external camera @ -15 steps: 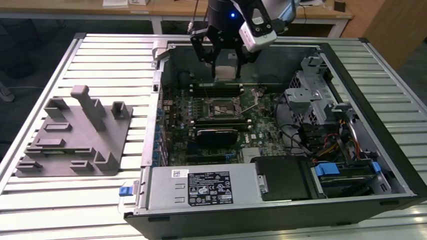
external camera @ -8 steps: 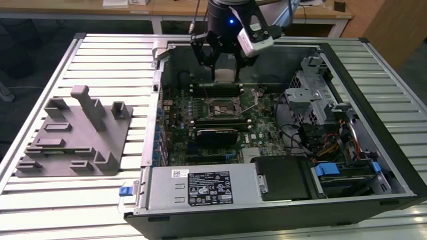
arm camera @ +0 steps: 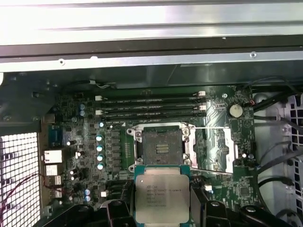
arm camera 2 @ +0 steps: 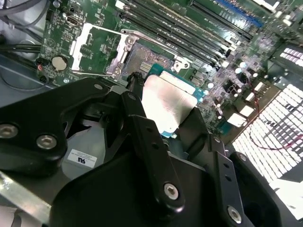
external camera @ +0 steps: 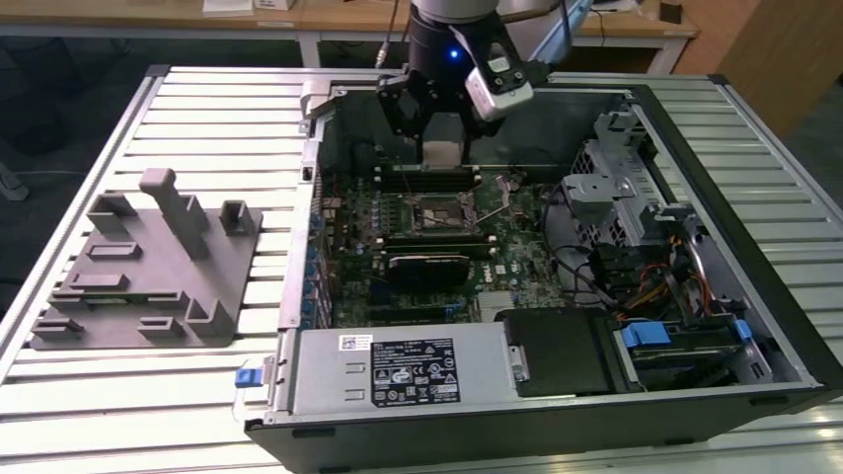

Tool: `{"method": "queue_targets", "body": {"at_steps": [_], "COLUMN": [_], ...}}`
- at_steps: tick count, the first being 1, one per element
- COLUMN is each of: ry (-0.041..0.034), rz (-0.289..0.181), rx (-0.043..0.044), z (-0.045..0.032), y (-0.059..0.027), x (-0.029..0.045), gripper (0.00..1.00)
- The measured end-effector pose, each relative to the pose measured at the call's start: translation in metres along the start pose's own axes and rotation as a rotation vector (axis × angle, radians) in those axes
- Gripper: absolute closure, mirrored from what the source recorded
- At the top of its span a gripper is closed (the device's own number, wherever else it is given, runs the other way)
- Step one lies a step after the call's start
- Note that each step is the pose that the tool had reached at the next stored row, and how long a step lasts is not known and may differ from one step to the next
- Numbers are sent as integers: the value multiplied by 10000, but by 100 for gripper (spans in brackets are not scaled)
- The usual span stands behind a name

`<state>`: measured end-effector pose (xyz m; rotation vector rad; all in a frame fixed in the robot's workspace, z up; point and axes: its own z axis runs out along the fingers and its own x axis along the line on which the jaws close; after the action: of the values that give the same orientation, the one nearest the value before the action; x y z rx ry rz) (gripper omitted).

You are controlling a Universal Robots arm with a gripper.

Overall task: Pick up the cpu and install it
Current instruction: 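Pick up the cpu and move it towards the insertion slot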

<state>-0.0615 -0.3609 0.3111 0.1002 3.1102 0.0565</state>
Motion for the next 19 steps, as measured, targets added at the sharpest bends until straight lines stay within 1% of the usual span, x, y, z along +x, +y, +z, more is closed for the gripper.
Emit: {"method": "queue_targets", "body": {"at_steps": [8,15,17,19], "ry": [9,20,20,20], "rz": [-14,-19,-20,-21], "rx": [1,18,33,37], "z": [146,272,293,295], "y": [30,58,61,60], "x": [6,7,7,7], "gripper": [45,45,45,45]}}
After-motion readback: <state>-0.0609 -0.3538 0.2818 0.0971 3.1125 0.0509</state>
